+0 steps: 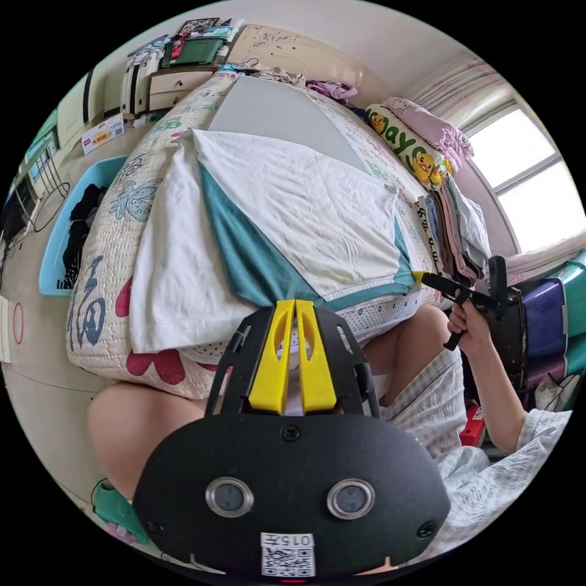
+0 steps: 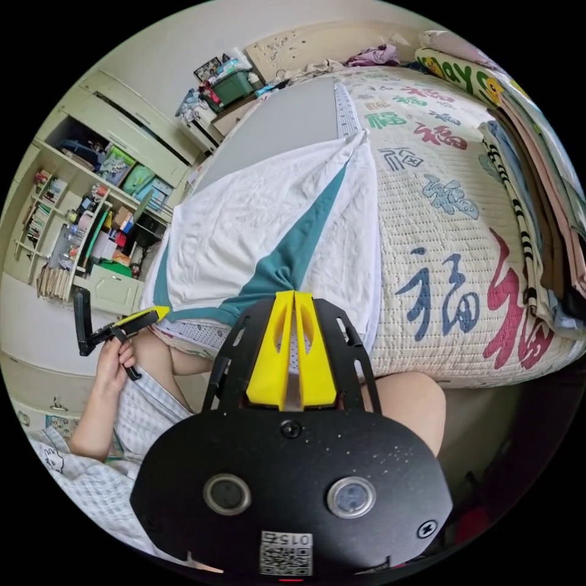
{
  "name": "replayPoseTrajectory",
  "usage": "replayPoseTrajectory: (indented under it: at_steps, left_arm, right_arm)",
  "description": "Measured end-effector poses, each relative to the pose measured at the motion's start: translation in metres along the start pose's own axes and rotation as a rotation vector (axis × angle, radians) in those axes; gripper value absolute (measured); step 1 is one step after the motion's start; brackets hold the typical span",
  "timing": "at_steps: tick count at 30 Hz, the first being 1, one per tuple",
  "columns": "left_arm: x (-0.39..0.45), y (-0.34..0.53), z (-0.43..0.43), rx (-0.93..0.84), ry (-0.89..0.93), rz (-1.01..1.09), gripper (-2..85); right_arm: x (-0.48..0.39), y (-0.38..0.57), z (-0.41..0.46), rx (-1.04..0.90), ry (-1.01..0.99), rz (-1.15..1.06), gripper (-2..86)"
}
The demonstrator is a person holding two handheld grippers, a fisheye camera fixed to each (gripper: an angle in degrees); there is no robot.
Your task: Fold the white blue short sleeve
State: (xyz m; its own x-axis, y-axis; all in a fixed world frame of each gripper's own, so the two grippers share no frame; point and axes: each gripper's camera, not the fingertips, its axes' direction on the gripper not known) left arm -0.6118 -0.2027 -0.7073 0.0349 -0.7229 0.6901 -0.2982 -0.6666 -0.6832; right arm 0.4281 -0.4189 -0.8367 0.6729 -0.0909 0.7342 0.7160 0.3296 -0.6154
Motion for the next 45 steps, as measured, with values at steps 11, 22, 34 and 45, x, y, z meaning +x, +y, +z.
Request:
replayPoseTrajectory:
  at_steps: [11, 22, 34, 45]
  left_arm:
    - [-0.014, 0.019, 0.033, 0.008, 0.018, 0.002, -0.7]
    - [0.050, 0.008, 0.048, 0.100, 0.044, 0.206, -0.7]
    - [0.155, -0.123, 0.180, 0.029, 0.053, 0.504, 5.3]
    - [0.165, -0.254, 0.299, -0.059, -0.019, 0.465, 6.5]
  right_arm:
    - [-0.001, 0.037, 0.007, 0.061, -0.078, 0.054, 0.6]
    - [0.013, -0.035, -0.064, 0.278, -0.009, 0.010, 3.2]
    - [-0.024, -0.223, 0.003, 0.124, 0.201, -0.270, 5.5]
    - [0.008, -0.319, 0.098, -0.124, 0.254, -0.337, 1.4]
